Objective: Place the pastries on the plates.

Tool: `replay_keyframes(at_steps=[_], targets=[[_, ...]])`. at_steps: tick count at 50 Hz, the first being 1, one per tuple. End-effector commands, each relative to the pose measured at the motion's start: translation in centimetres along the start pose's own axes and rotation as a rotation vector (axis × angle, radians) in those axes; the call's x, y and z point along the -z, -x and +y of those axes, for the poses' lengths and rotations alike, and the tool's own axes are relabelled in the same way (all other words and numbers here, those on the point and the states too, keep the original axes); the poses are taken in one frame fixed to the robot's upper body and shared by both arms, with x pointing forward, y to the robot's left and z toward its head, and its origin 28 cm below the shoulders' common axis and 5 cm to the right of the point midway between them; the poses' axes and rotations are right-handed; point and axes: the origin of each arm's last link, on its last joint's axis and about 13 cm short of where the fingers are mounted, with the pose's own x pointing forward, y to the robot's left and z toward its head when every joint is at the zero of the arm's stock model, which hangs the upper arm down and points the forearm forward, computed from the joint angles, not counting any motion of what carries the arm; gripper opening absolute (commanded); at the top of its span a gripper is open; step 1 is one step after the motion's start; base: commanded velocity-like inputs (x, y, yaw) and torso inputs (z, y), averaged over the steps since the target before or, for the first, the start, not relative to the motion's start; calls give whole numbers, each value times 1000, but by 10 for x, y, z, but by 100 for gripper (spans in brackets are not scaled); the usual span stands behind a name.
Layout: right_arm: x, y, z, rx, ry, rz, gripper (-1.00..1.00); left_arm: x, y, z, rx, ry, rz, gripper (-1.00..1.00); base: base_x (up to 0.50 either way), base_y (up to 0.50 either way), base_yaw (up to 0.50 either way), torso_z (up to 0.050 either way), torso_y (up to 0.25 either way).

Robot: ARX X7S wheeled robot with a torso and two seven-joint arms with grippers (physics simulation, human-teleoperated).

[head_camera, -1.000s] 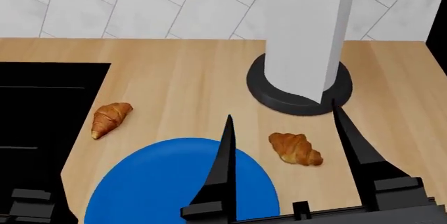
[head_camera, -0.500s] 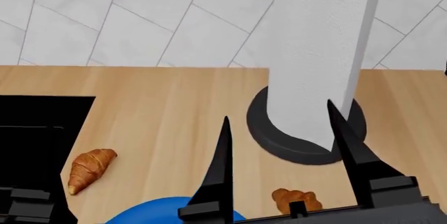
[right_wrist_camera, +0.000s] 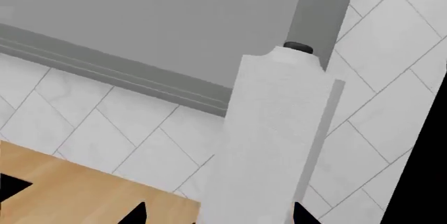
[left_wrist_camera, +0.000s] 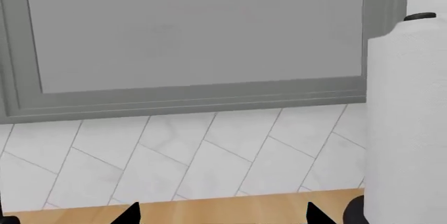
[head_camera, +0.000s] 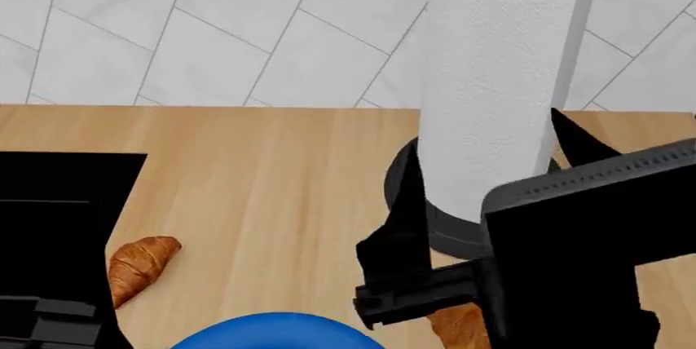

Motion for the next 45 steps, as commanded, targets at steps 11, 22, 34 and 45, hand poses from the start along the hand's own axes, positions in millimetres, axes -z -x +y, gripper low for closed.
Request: replay_keyframes(at_steps=[11,22,34,45], targets=[[-37,-42,-66,-169,117,357,100,2,1,-4,24,-3,16,100,0,0,0,0,0],[-54,-65,-89,-304,201,544,100,2,0,-2,5,-11,22,100,0,0,0,0,0],[-52,-88,-92,-487,172,711,100,0,3,1,-7,-15,27,100,0,0,0,0,0],[-44,-91,-83,-559,193,791,100,2,3,2,-8,-12,35,100,0,0,0,0,0]])
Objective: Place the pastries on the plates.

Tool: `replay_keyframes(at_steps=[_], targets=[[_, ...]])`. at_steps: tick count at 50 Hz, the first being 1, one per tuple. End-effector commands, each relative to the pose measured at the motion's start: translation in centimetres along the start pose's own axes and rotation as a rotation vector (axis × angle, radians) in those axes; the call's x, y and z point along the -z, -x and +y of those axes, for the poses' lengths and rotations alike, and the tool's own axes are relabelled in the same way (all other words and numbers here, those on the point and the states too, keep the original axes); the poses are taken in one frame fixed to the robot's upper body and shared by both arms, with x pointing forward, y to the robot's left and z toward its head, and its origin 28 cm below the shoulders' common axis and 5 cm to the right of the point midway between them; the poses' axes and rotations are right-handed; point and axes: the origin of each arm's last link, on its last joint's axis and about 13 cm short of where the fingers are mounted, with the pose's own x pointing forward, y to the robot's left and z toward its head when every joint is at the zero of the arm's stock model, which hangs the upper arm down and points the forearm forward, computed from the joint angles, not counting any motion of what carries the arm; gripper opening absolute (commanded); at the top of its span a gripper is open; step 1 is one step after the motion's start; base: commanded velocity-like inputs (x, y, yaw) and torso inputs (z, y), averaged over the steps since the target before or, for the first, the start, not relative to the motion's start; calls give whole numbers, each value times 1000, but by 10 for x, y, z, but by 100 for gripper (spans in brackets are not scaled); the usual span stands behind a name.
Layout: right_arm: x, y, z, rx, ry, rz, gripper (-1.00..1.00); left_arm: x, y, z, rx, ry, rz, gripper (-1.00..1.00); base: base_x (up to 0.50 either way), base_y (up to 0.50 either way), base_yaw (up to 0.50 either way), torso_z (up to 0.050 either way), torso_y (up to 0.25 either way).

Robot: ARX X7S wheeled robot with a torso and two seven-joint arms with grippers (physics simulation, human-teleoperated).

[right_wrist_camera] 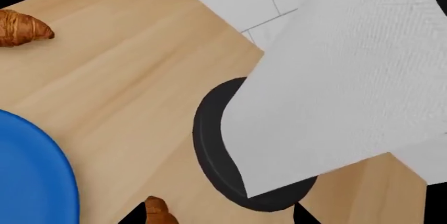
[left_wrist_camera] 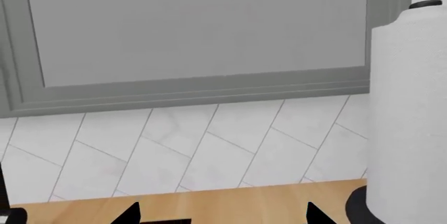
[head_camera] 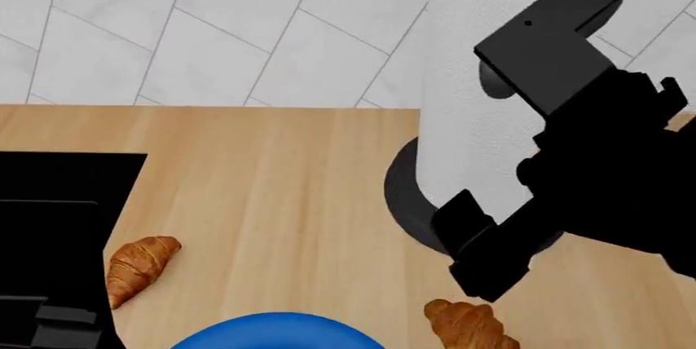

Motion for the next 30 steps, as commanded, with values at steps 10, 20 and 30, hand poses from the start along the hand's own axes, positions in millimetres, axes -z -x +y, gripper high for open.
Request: replay_keyframes(at_steps=[10,20,30], targets=[[3,-18,1,-136,39,120,100,1,-7,0,-1,-2,1,100,0,0,0,0,0],[19,-35,7,-147,54,156,100,1,-5,2,2,-5,-2,100,0,0,0,0,0],[35,-45,14,-164,40,192,100,0,-2,2,3,-5,-1,100,0,0,0,0,0]])
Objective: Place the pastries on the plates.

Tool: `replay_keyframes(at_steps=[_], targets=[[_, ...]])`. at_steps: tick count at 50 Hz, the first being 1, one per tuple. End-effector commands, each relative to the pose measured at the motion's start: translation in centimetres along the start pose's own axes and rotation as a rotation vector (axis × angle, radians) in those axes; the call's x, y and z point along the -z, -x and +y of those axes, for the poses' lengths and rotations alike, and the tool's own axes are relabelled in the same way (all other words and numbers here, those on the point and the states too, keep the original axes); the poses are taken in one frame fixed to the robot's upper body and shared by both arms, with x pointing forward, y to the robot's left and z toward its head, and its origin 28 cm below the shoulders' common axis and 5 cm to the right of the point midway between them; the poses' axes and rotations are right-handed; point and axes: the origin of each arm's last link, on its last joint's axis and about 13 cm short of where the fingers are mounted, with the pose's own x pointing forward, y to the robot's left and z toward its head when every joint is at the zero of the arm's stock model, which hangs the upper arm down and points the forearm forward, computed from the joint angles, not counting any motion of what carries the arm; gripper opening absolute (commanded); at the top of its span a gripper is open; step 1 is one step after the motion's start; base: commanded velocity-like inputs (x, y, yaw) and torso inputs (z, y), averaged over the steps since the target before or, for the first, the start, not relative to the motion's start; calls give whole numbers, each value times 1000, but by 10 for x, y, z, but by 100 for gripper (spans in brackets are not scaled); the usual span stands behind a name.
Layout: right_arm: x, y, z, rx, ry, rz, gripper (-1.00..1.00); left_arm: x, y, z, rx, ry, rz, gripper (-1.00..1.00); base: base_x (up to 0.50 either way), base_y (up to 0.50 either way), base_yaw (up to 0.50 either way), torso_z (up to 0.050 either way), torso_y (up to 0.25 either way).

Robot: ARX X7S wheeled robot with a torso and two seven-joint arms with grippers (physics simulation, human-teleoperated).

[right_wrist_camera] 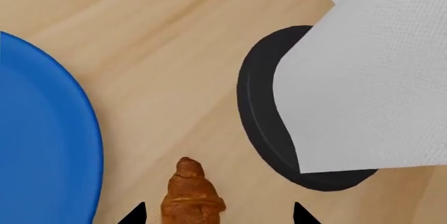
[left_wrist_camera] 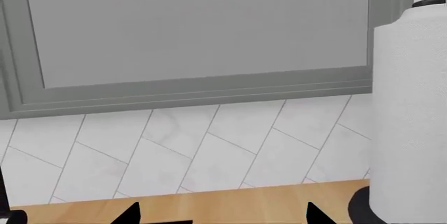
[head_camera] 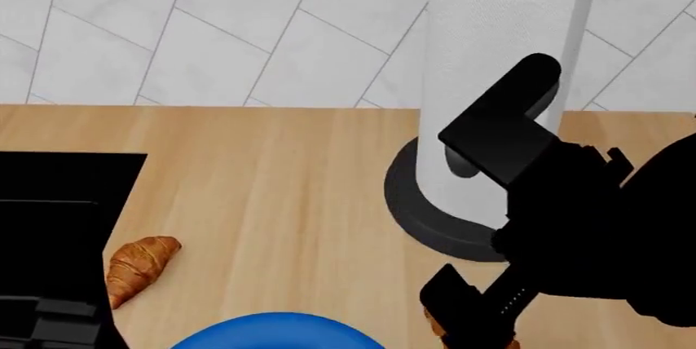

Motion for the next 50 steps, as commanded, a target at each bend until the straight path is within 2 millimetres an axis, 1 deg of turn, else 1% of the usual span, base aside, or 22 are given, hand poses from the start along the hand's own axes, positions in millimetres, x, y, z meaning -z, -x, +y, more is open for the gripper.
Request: replay_keyframes(at_steps=[1,6,9,11,19,26,33,39,50], targets=[[14,-15,7,-29,-4,42,100,0,2,0,4,1,0,100,0,0,0,0,0],[18,-17,7,-28,-7,55,100,0,3,0,6,0,2,100,0,0,0,0,0],[22,-21,8,-60,-29,55,100,0,3,0,5,1,1,100,0,0,0,0,0],[25,-25,7,-42,-17,80,100,0,2,1,3,-1,0,100,0,0,0,0,0],[28,-31,6,-47,-41,85,100,0,2,1,0,-2,-1,100,0,0,0,0,0],[28,-34,5,-43,-44,90,100,1,1,0,4,1,2,100,0,0,0,0,0],[30,-42,4,-45,-51,97,100,2,1,0,7,1,6,100,0,0,0,0,0],[36,-51,4,-43,-45,137,100,3,2,0,7,0,8,100,0,0,0,0,0],[39,-58,10,-69,-39,145,100,4,2,0,7,2,10,100,0,0,0,0,0]])
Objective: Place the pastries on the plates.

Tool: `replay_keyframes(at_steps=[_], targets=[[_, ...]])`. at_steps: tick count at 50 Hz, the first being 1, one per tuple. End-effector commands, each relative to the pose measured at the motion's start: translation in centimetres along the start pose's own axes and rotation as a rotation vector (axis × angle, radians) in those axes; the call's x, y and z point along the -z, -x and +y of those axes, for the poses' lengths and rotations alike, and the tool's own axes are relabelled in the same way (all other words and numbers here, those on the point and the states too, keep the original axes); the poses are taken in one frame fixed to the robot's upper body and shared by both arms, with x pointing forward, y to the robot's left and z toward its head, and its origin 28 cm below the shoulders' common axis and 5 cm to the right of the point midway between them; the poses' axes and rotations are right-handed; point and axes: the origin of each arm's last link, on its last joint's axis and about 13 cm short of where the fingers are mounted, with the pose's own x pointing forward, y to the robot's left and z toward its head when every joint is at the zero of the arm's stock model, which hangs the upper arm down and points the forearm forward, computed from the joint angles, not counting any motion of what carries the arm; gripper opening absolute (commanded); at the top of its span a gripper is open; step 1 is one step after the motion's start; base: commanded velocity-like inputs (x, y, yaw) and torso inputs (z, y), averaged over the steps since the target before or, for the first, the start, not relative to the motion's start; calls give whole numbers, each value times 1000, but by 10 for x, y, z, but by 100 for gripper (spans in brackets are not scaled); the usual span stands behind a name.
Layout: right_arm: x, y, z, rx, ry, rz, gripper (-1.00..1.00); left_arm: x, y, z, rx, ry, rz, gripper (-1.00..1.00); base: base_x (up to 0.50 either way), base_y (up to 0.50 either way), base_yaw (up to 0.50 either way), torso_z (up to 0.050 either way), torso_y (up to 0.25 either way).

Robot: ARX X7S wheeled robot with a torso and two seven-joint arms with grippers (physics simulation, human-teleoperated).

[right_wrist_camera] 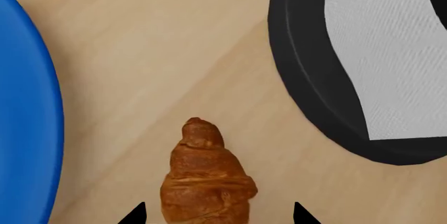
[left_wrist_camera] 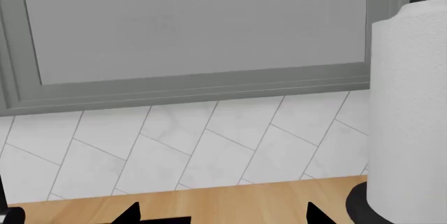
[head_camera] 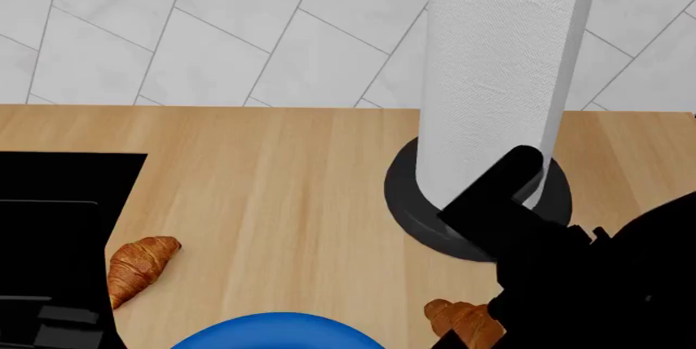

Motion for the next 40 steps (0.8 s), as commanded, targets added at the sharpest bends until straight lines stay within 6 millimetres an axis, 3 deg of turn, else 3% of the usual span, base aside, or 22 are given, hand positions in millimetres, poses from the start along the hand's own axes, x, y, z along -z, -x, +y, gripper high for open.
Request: replay_keyframes(at_steps=[1,27,28,33,40], targets=[[3,-9,3,-14,8,18,100,1,1,0,0,1,4,100,0,0,0,0,0],[9,-19,5,-11,11,38,100,2,1,0,1,2,6,100,0,0,0,0,0],[9,-19,5,-9,10,38,-100,1,1,0,0,1,6,100,0,0,0,0,0],[7,-16,6,-17,3,19,-100,1,1,0,1,2,5,100,0,1,1,0,0],[5,2,6,9,3,-15,-100,1,1,0,1,3,5,100,1,0,0,0,0]])
